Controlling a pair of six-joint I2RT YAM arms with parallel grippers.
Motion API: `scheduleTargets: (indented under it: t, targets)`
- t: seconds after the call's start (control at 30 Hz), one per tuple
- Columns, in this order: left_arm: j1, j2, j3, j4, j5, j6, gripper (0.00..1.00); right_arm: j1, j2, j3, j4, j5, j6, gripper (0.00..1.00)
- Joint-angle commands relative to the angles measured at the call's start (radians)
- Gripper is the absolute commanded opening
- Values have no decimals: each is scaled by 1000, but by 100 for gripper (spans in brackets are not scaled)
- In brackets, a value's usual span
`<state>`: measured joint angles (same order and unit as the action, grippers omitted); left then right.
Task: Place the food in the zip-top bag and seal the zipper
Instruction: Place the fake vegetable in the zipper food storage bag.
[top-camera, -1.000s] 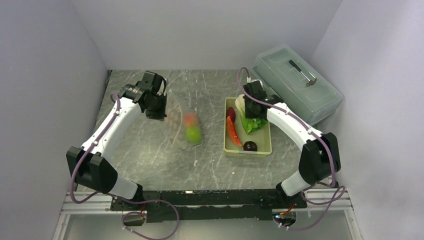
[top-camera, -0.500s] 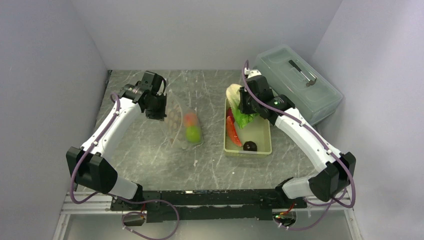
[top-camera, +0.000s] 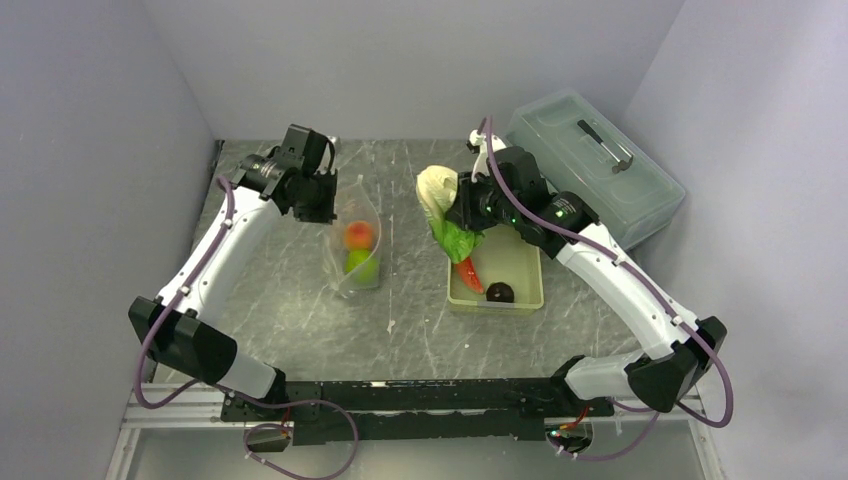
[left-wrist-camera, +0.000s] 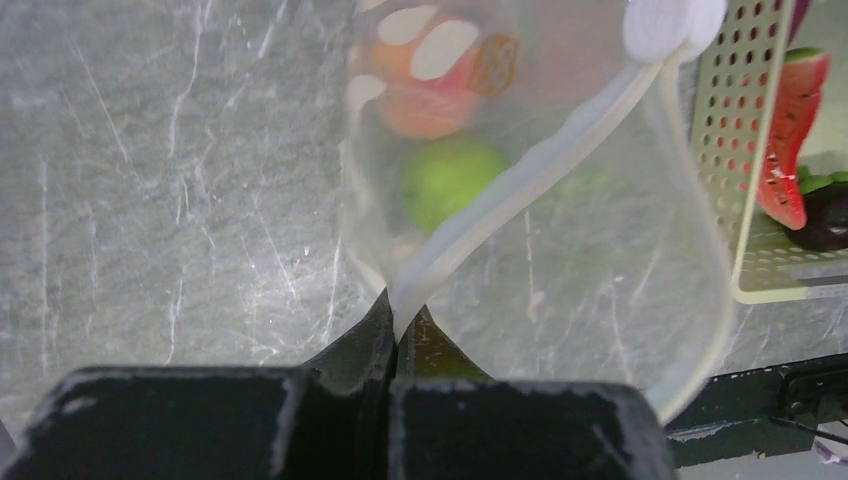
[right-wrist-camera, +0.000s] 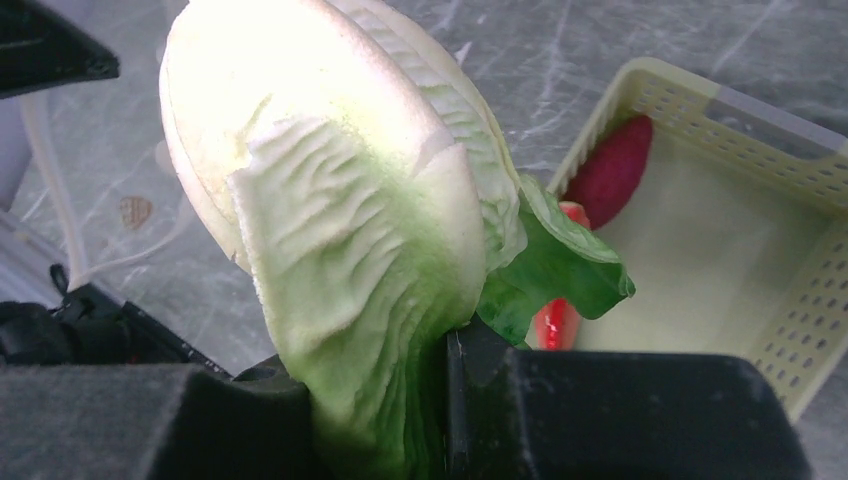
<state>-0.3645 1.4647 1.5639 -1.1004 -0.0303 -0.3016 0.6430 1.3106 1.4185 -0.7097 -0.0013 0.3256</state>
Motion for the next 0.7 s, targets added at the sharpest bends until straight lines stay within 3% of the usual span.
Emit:
scheduleTargets:
  t: [0.0,0.23,0.67]
  targets:
    - [-54,35,129,-55,-80,6,0,23,-34,66,18,-88,1,0]
    - [-115,96,215,-129,-198,7,0,59,-33,103,-19,-141,-13,0]
    - [-160,123,131,-99,-222,-15,0,134,12,72,-48,-141,-3,0]
